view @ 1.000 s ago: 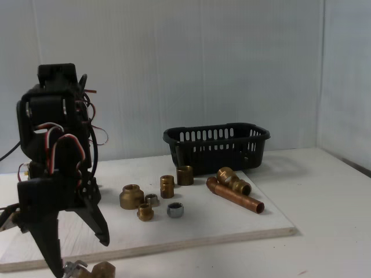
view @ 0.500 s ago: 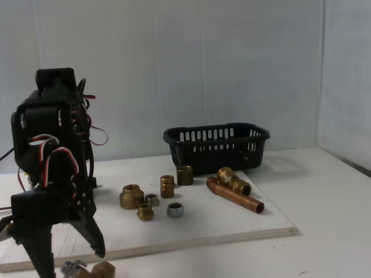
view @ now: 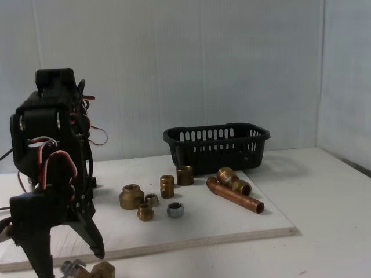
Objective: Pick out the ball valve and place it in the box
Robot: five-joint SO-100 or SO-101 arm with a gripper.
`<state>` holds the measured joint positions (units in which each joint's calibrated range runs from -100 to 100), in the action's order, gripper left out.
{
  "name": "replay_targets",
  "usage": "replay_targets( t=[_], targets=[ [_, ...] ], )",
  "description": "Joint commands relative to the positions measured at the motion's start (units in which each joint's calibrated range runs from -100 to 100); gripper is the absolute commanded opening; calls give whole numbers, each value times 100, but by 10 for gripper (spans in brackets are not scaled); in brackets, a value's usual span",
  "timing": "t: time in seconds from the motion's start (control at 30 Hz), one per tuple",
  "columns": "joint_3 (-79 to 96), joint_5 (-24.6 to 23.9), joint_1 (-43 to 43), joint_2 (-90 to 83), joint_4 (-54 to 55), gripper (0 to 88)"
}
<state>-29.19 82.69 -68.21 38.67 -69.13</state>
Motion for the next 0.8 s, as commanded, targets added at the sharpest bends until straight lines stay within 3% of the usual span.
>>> replay_targets(
  t=[0.0, 0.77],
  targets=[
    [-168, 90, -50, 122, 142, 377],
    [-231, 121, -94, 436, 409, 376]
  ],
)
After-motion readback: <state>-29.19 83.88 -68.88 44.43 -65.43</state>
